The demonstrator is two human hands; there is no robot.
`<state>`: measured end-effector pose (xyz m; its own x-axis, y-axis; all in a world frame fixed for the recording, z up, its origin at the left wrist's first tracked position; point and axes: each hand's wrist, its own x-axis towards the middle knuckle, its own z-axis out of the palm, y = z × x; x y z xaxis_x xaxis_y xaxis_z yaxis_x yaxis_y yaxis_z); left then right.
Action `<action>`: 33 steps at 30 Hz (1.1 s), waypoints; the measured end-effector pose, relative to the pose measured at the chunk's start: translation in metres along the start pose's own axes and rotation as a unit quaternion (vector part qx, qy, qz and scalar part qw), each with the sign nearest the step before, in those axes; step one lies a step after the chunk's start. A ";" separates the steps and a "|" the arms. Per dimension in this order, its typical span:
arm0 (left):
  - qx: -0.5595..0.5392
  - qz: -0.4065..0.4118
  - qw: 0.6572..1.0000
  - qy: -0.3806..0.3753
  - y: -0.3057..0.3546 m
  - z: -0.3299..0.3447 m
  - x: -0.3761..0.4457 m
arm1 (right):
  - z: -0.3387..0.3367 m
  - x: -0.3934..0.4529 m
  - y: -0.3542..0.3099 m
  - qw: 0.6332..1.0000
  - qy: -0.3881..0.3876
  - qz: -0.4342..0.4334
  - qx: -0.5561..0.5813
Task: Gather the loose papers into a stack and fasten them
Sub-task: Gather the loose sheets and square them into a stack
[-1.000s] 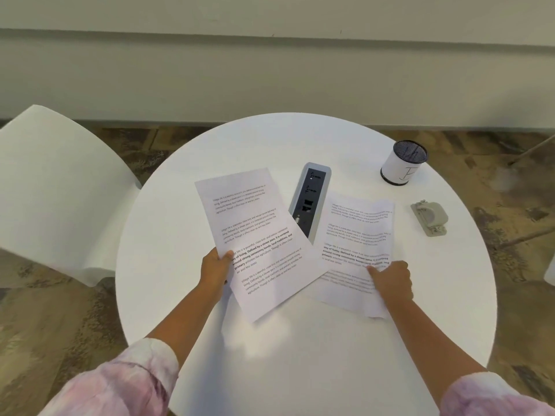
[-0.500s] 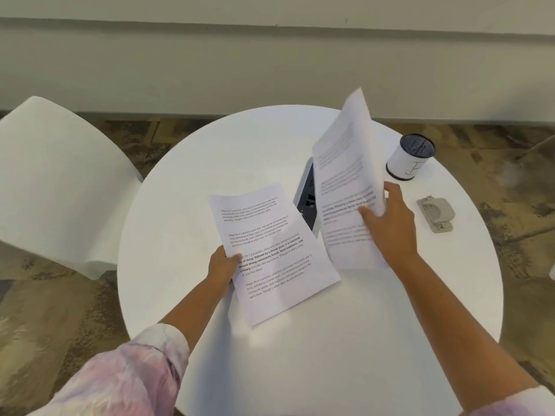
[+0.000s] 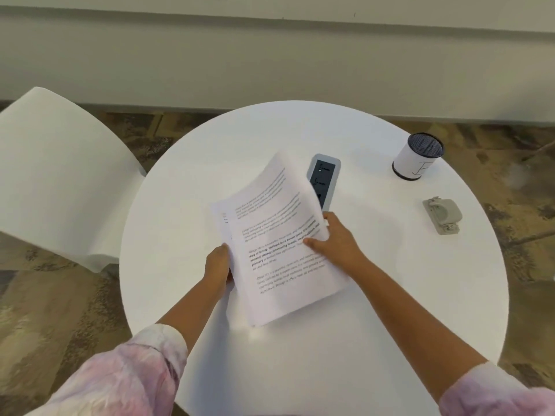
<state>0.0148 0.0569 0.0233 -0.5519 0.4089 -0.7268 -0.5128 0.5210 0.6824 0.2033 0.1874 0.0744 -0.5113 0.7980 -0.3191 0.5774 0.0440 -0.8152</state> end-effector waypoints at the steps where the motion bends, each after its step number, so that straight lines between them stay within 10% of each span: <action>1: -0.009 0.004 1.000 -0.004 -0.002 0.000 -0.001 | 0.007 0.001 0.005 1.000 -0.009 0.002 -0.011; 19: 0.095 0.142 0.979 -0.114 0.017 -0.001 -0.012 | -0.001 -0.004 0.062 0.993 0.070 0.091 -0.039; 24: 0.072 0.194 0.972 -0.113 0.042 0.004 -0.021 | -0.023 -0.003 0.046 0.985 0.068 0.061 0.144; 33: 0.014 0.320 0.938 -0.130 0.080 0.020 -0.044 | -0.049 -0.002 0.002 0.973 0.175 -0.075 0.130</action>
<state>0.0109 0.0953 0.1084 -0.5600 0.8117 -0.1658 -0.1115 0.1244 0.9859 0.2367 0.2155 0.0975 -0.3036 0.9520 -0.0401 0.3090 0.0585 -0.9493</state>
